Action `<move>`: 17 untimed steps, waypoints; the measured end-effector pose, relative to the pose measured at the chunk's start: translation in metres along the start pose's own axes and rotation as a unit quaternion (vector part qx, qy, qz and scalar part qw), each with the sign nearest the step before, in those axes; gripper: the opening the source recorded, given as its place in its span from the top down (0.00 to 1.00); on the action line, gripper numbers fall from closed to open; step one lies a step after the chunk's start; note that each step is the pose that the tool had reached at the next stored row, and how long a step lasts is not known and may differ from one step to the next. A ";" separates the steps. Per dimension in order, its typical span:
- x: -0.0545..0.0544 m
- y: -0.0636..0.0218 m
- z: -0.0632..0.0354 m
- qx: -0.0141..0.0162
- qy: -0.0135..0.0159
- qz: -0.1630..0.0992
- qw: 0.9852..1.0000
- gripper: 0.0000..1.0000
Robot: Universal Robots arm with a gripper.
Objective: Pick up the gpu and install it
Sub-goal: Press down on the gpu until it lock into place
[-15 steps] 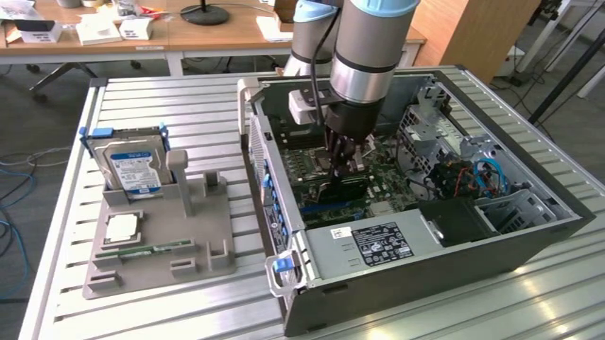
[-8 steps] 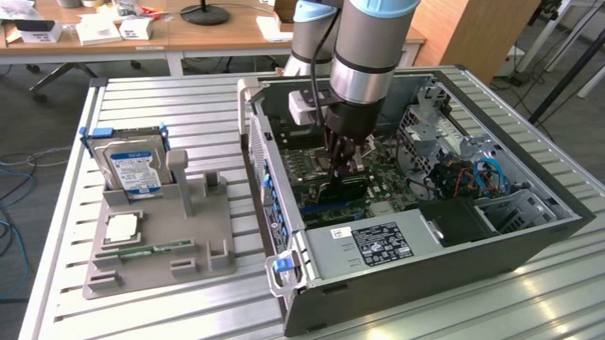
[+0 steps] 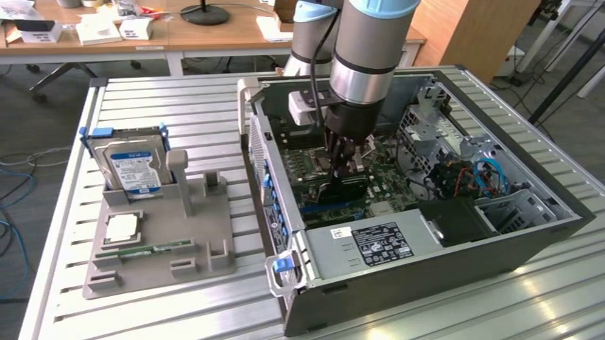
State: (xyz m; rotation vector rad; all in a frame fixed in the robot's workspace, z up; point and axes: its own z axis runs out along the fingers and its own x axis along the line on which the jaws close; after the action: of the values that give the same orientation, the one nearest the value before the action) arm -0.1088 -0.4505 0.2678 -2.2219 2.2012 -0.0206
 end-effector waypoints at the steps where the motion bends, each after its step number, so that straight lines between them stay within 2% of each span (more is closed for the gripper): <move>1: 0.000 0.0001 0.0003 0.000 0.000 0.000 1.000 0.90; 10: 0.000 0.0004 0.0005 0.000 -0.001 0.000 1.000 0.90; 17: 0.002 0.0007 0.0006 0.000 -0.004 0.000 1.000 0.90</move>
State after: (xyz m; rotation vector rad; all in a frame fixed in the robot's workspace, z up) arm -0.1094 -0.4521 0.2673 -2.2178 2.1974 -0.0120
